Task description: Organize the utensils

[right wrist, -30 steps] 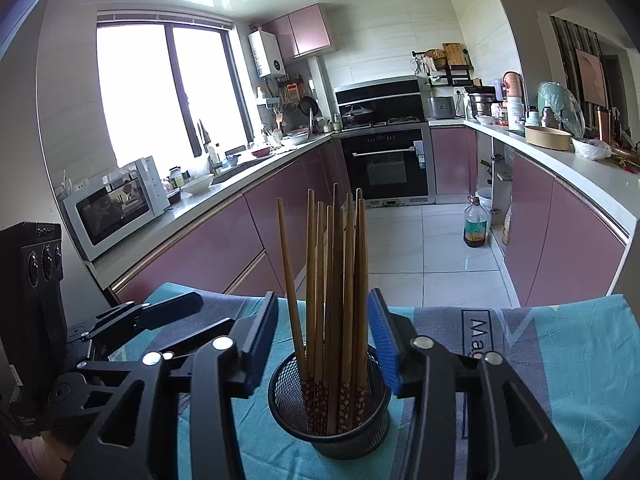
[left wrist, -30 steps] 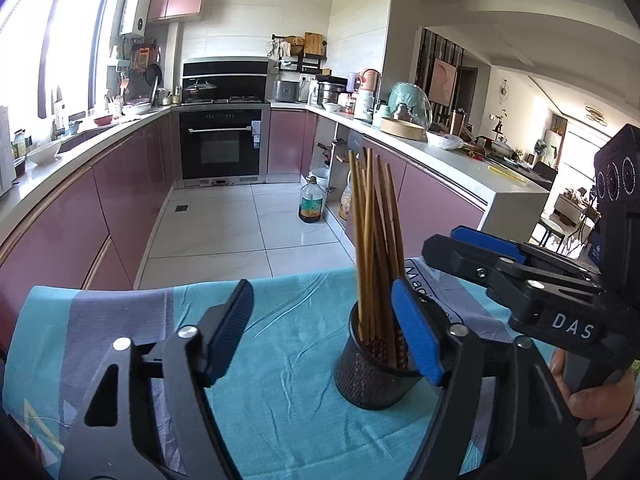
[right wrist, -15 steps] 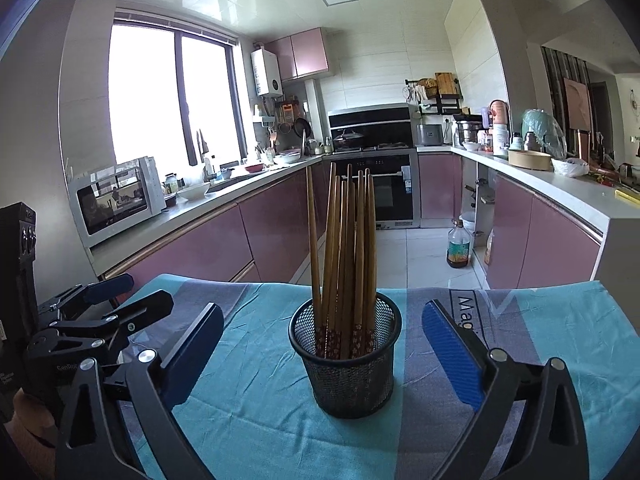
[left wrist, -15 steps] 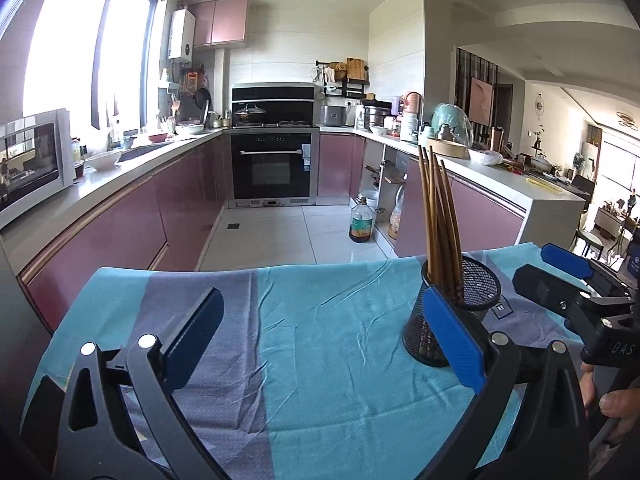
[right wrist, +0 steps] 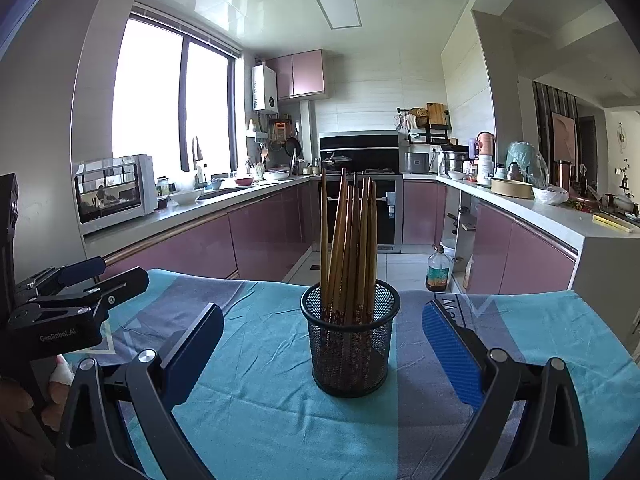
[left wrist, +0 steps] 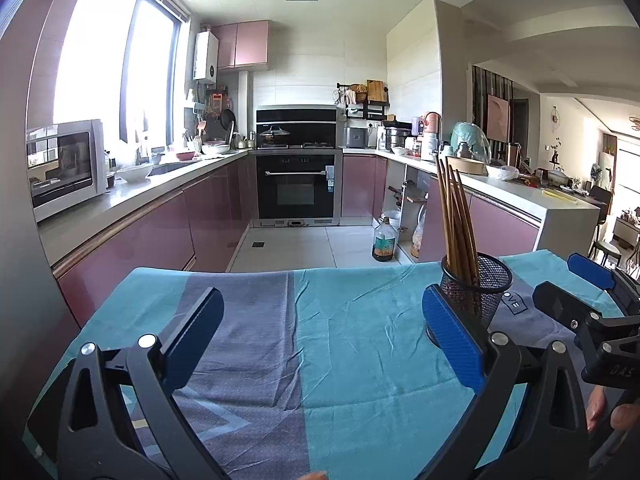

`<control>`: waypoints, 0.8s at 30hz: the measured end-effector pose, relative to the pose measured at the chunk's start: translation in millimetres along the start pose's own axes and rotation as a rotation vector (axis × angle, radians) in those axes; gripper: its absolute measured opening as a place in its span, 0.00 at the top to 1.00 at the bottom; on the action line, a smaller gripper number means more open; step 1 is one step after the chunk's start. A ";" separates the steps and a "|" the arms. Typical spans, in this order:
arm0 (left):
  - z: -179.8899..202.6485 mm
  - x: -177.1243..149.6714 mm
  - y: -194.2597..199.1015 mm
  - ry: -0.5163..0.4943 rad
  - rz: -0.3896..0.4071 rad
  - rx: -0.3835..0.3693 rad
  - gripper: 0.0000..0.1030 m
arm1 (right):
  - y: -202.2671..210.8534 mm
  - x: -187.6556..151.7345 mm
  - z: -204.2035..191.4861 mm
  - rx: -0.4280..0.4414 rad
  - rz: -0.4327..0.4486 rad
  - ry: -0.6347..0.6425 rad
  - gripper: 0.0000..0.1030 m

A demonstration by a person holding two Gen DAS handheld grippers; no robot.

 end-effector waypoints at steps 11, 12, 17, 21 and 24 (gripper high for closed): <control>-1.3 2.5 21.5 0.017 0.025 0.006 0.05 | 5.9 -2.4 -3.8 0.001 0.007 -0.013 0.07; -1.4 2.5 23.1 0.018 0.026 0.006 0.05 | 6.2 -2.2 -3.7 -0.001 0.009 -0.014 0.07; -2.2 3.7 30.2 0.017 0.036 0.014 0.05 | 7.3 -2.5 -5.0 -0.005 0.019 -0.022 0.07; -3.2 3.2 34.7 0.016 0.043 0.022 0.05 | 8.3 -3.1 -5.5 -0.011 0.024 -0.022 0.07; -4.1 2.0 36.3 0.020 0.041 0.024 0.05 | 8.6 -3.8 -6.0 -0.011 0.024 -0.019 0.07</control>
Point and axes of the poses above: each gripper's, at about its wrist camera, not at the fingertips, and y roughly against the way its jaws point, z to its right, x to its top, the point moved 6 cm from there along -y, roughly the way its jaws point, and after that the axes turned 13 degrees about z, right-handed, at the moved point
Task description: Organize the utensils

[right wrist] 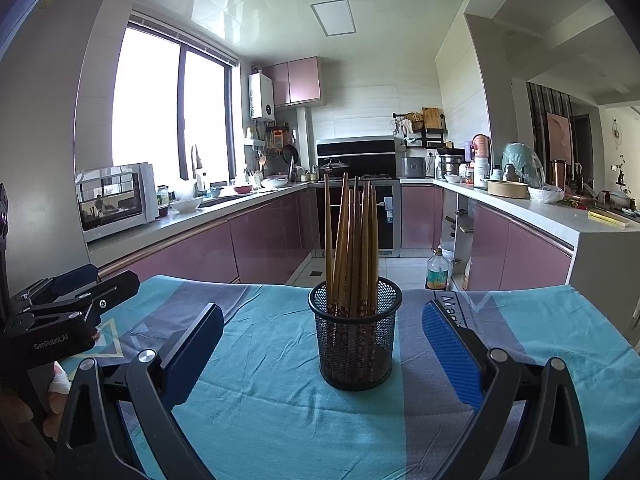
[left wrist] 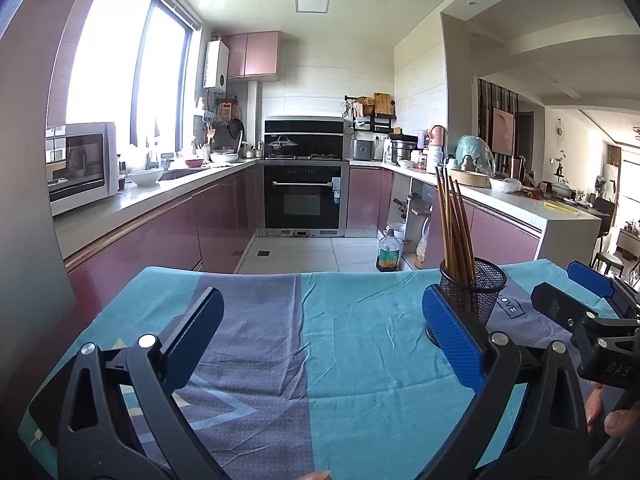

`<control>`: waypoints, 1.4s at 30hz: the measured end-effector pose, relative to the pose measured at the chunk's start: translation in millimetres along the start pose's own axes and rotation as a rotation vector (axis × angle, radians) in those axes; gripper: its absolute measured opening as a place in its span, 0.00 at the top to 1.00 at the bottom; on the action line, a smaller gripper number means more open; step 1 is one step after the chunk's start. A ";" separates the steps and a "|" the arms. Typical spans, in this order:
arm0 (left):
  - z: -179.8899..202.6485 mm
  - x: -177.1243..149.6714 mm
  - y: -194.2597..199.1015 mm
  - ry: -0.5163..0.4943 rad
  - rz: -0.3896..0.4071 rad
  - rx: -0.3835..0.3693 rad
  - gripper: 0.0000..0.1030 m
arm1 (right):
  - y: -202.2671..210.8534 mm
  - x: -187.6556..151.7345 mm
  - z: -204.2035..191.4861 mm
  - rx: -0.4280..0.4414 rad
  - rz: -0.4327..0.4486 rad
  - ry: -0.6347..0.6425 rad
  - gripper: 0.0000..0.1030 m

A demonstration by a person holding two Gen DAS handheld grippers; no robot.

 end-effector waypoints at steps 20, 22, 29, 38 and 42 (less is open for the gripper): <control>-4.7 0.6 8.4 0.020 0.024 0.015 0.05 | 13.3 9.3 -0.5 -0.039 0.062 0.021 0.07; -4.5 0.4 8.8 0.020 0.026 0.018 0.05 | 13.6 9.6 -0.1 -0.043 0.063 0.022 0.07; -3.2 0.7 8.4 0.017 0.030 0.019 0.05 | 15.3 10.7 0.7 -0.050 0.071 0.021 0.07; -1.9 2.0 9.6 0.016 0.037 0.020 0.05 | 16.8 11.4 0.4 -0.060 0.074 0.029 0.07; -1.3 1.4 9.9 0.014 0.037 0.021 0.05 | 17.2 11.9 0.4 -0.059 0.074 0.031 0.07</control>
Point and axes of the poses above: each gripper's, at about its wrist camera, not at the fingertips, and y roughly against the way its jaws point, z to its right, x to its top, the point moved 6 cm from there along -y, roughly the way its jaws point, and after that the axes turned 13 degrees about z, right-handed, at the moved point
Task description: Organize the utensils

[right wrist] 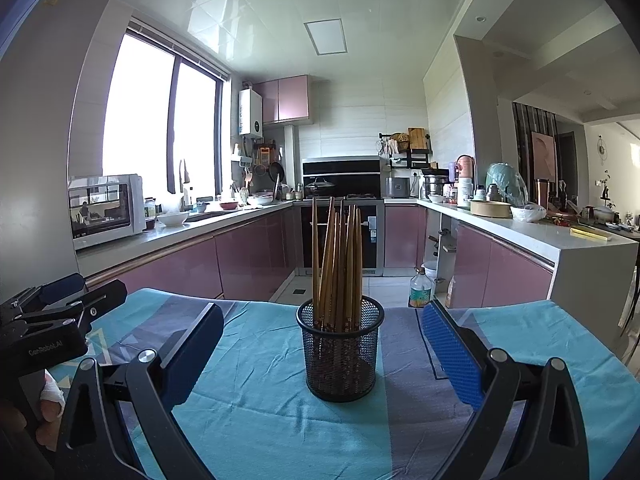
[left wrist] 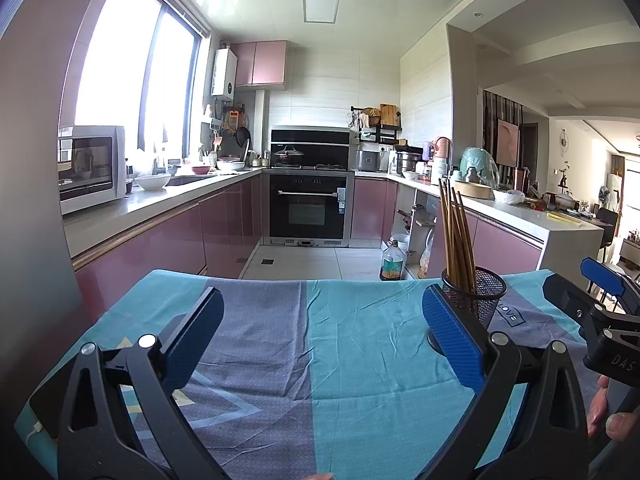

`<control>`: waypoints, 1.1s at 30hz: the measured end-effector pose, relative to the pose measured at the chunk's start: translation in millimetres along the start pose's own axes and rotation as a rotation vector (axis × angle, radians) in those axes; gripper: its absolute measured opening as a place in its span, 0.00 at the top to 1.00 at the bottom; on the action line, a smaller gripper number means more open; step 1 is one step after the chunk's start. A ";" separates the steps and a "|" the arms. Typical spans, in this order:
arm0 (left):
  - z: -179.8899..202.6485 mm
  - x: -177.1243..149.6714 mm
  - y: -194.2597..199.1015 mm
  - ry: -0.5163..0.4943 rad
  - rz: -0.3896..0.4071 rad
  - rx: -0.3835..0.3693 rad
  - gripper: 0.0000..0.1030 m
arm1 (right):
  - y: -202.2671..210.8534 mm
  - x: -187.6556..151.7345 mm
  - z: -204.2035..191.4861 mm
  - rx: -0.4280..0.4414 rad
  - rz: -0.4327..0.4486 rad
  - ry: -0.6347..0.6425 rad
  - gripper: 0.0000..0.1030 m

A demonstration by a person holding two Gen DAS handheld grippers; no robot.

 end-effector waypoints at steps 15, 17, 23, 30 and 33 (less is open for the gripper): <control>2.2 1.4 1.3 -0.006 0.004 -0.004 0.05 | 0.6 1.1 -2.4 -0.003 0.000 0.004 0.07; 2.2 0.5 2.2 -0.006 0.004 -0.005 0.05 | 0.8 1.1 -2.3 -0.002 0.001 0.001 0.07; 1.2 0.7 1.9 -0.005 0.002 -0.006 0.05 | 1.0 1.0 -2.3 -0.003 0.002 -0.002 0.07; 0.5 0.5 1.5 -0.004 0.001 -0.007 0.05 | 1.2 0.0 -2.6 -0.003 0.002 -0.005 0.07; 0.8 0.4 1.2 -0.003 0.000 -0.009 0.05 | 1.4 -0.7 -2.8 -0.005 0.002 -0.005 0.07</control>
Point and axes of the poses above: each gripper's, at about its wrist camera, not at the fingertips, and y roughly against the way its jaws point, z to its right, x to its top, the point moved 6 cm from there along -y, roughly the way its jaws point, and after that the axes turned 13 degrees about z, right-handed, at the moved point
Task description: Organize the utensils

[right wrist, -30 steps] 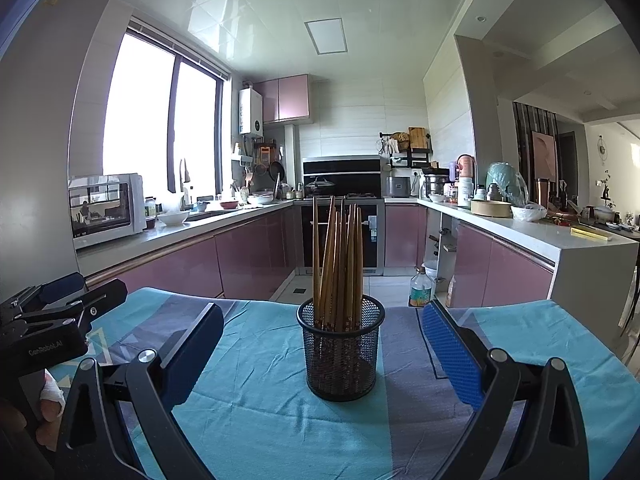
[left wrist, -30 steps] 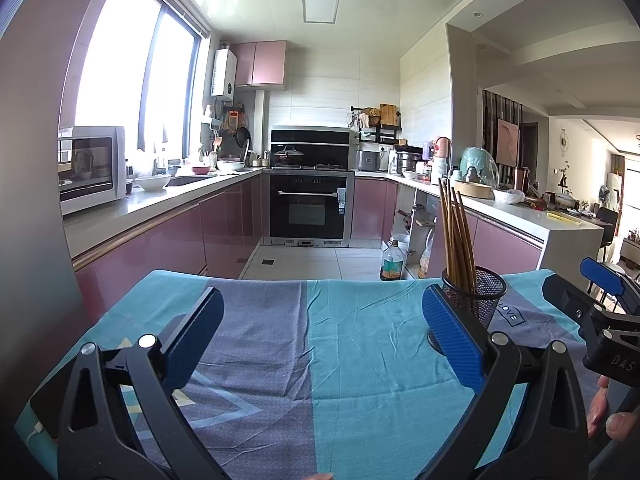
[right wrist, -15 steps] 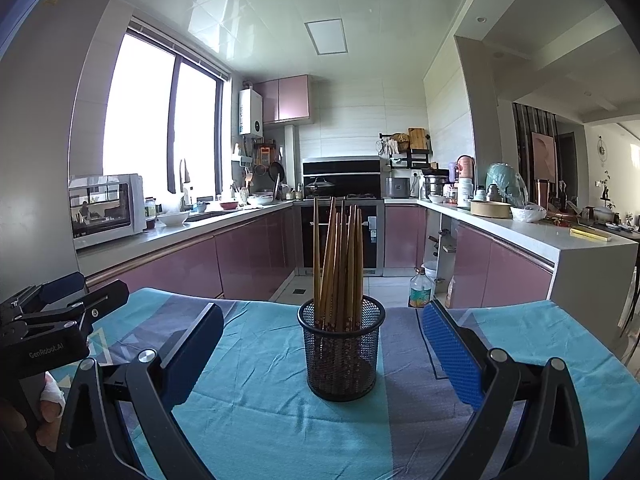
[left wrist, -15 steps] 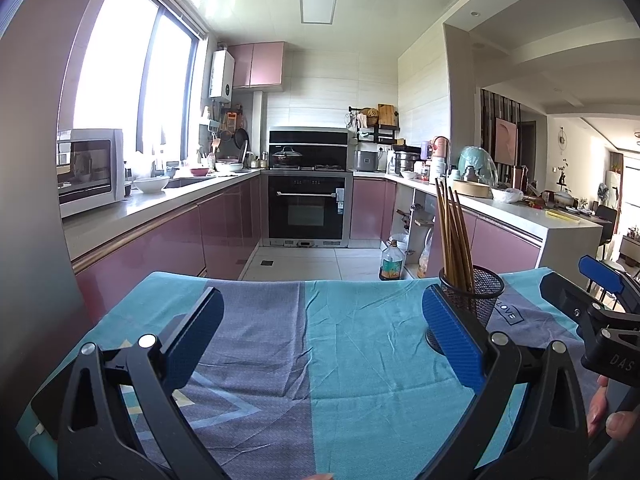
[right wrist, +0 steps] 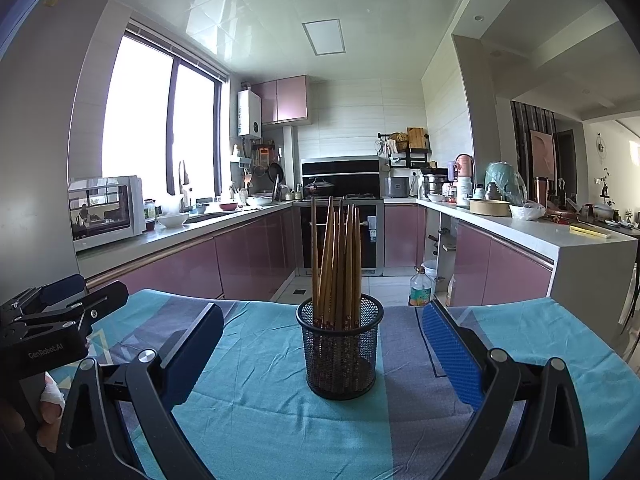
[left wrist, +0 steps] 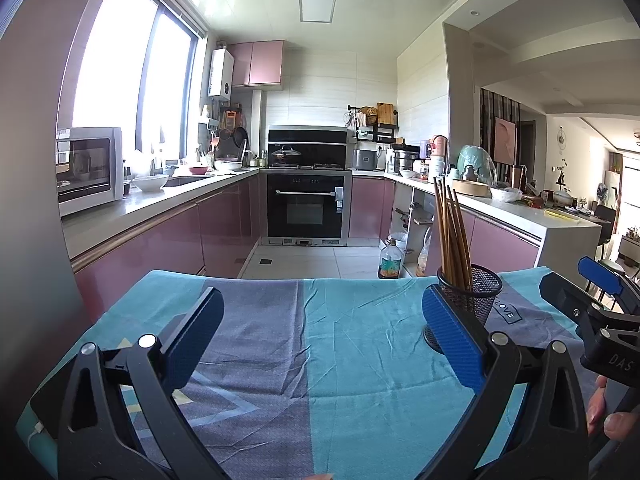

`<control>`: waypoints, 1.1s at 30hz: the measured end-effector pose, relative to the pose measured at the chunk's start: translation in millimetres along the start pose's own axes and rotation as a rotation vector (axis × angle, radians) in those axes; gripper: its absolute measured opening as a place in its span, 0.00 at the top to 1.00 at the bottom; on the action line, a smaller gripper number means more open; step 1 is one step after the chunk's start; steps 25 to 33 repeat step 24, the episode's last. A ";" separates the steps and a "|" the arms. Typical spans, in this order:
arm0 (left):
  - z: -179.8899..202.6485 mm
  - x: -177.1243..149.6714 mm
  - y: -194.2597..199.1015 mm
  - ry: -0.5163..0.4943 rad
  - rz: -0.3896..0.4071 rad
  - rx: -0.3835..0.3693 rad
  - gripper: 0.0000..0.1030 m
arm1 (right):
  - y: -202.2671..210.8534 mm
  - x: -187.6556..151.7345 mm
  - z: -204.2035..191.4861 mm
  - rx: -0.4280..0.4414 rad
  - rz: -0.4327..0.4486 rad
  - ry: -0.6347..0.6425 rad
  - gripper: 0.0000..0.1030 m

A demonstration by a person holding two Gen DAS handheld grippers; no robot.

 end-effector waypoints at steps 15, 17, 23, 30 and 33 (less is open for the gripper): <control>3.8 -5.1 0.4 -0.017 -0.011 -0.014 0.05 | -2.8 -3.0 -1.8 0.010 -0.014 -0.009 0.07; 3.2 -6.5 -0.6 -0.008 -0.022 -0.012 0.05 | -3.2 -4.9 -1.7 0.011 -0.018 -0.008 0.07; 0.0 -22.7 -15.0 0.019 -0.107 -0.005 0.05 | -7.4 -13.4 13.5 -0.019 -0.065 -0.008 0.07; 0.7 -27.2 -18.9 0.015 -0.131 0.002 0.05 | -10.4 -16.4 20.2 -0.033 -0.087 -0.008 0.07; 0.7 -27.2 -18.9 0.015 -0.131 0.002 0.05 | -10.4 -16.4 20.2 -0.033 -0.087 -0.008 0.07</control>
Point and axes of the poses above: each gripper's, at about its wrist camera, not at the fingertips, and y roughly against the way its jaws point, z to its right, x to its top, the point moved 6 cm from there along -y, roughly the way its jaws point, and after that the axes turned 13 degrees about z, right-handed, at the moved point
